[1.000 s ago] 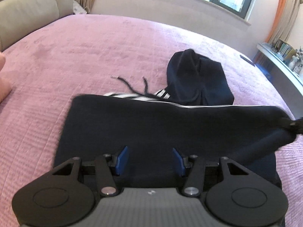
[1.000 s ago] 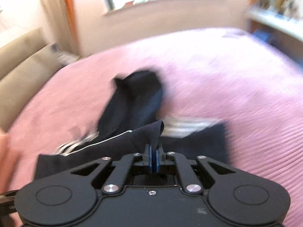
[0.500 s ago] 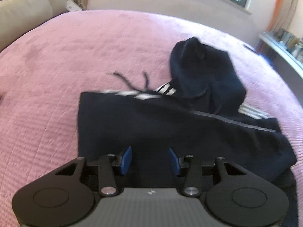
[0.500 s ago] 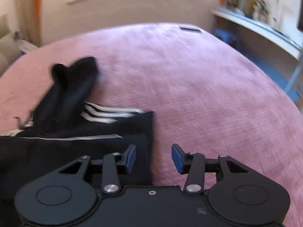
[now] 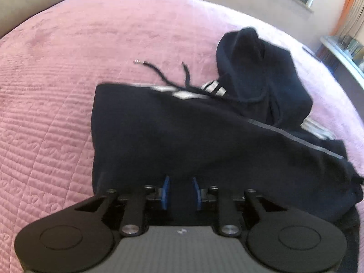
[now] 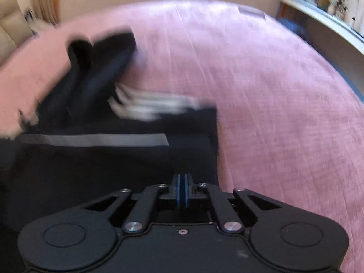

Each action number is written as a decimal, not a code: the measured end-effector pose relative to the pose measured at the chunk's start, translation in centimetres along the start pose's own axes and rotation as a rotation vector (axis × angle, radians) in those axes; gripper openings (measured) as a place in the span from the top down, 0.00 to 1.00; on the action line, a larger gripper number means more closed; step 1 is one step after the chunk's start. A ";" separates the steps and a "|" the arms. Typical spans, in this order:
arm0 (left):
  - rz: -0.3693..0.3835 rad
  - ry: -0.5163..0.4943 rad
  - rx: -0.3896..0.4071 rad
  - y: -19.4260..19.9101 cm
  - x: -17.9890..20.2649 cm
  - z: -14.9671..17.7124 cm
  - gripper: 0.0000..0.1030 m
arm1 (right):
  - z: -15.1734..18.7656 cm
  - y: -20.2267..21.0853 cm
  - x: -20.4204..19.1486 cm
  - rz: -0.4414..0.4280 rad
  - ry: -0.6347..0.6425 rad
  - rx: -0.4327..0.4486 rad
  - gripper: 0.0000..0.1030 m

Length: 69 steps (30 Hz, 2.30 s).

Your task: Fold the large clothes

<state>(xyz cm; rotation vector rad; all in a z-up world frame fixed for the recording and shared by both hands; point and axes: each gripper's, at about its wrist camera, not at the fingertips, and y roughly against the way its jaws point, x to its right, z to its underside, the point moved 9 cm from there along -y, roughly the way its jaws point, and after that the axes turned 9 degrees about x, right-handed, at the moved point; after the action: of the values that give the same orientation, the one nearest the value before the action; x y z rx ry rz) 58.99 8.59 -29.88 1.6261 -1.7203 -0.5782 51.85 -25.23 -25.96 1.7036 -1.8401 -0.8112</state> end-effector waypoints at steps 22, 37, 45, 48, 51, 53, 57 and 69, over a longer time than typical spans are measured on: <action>0.100 -0.082 -0.031 -3.3 2.9 -1.3 0.54 | -18.3 -17.6 -19.8 -0.149 0.353 0.237 0.29; 0.261 -0.274 0.272 -11.7 12.1 -20.3 0.37 | -18.4 -17.8 -10.3 -0.117 0.101 0.218 0.89; 0.072 -0.397 0.132 -22.3 14.4 -22.5 0.91 | -18.0 -16.6 -8.9 -0.169 0.078 0.228 0.90; -0.035 -0.194 0.253 -20.5 9.8 -24.0 0.93 | -17.9 -16.3 -7.4 -0.131 0.021 0.255 0.90; -0.049 -0.067 0.337 -16.8 5.9 -23.7 0.93 | -18.2 -13.6 -6.2 -0.148 -0.041 0.335 0.89; -0.061 -0.113 0.248 -17.7 4.9 -21.8 0.92 | -17.2 -14.3 -6.4 -0.175 -0.045 0.290 0.89; -0.044 -0.304 0.066 -20.8 4.7 -17.5 0.79 | -12.9 -19.1 -7.0 -0.152 0.023 0.049 0.81; 0.294 -0.331 0.144 -15.8 4.5 -23.4 0.28 | -18.9 -16.1 -5.4 -0.305 0.055 0.131 0.24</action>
<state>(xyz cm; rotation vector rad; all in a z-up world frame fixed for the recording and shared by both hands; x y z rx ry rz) 86.97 5.50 -25.05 1.3895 -2.2417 -0.6161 77.04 -22.16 -24.11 2.1035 -1.6509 -0.7650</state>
